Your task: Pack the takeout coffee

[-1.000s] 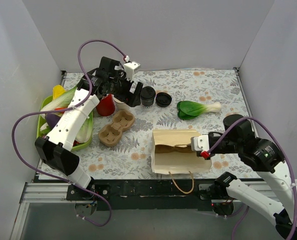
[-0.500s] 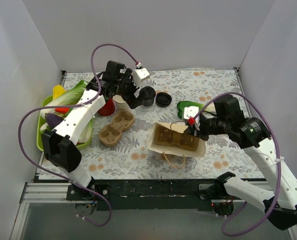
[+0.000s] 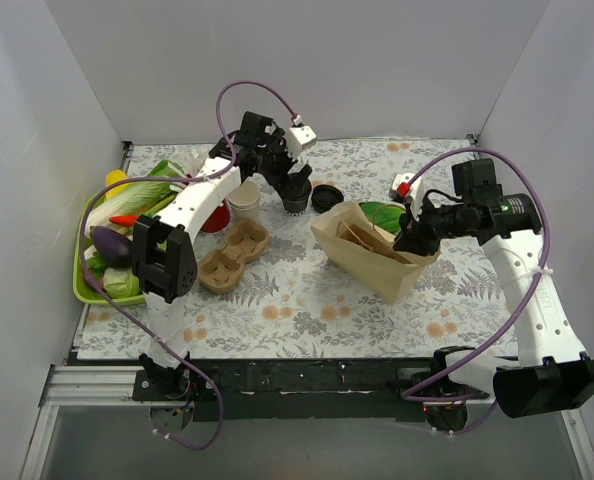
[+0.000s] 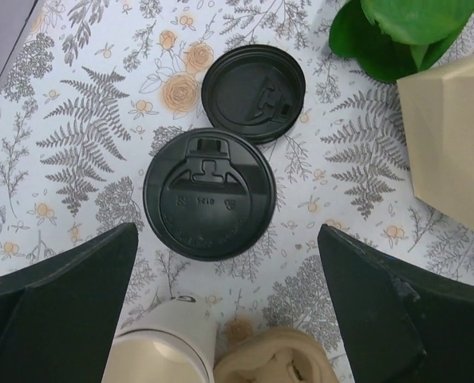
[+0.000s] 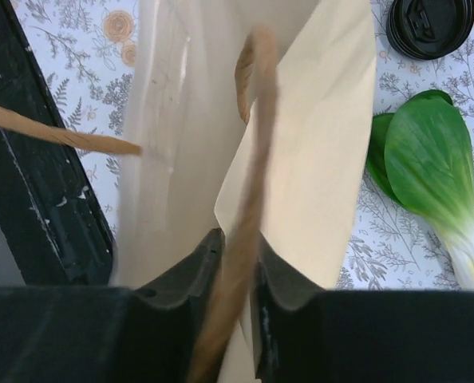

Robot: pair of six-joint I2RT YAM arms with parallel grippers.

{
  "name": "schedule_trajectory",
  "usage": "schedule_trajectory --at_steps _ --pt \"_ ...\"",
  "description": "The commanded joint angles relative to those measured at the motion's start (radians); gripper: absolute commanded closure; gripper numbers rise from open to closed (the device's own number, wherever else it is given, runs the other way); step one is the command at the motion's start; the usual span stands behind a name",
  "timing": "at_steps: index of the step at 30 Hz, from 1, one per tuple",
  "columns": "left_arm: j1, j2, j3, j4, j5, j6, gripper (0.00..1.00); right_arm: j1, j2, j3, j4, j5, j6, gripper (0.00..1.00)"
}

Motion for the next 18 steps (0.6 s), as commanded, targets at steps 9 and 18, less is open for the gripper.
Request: schedule_trajectory --at_steps 9,18 --pt "0.029 0.089 0.092 0.056 0.069 0.0 0.02 -0.013 -0.014 0.016 0.081 0.031 0.185 0.44" --pt "0.029 0.117 0.052 0.085 0.084 0.006 0.02 -0.015 -0.001 0.014 0.105 0.046 0.22 0.42"
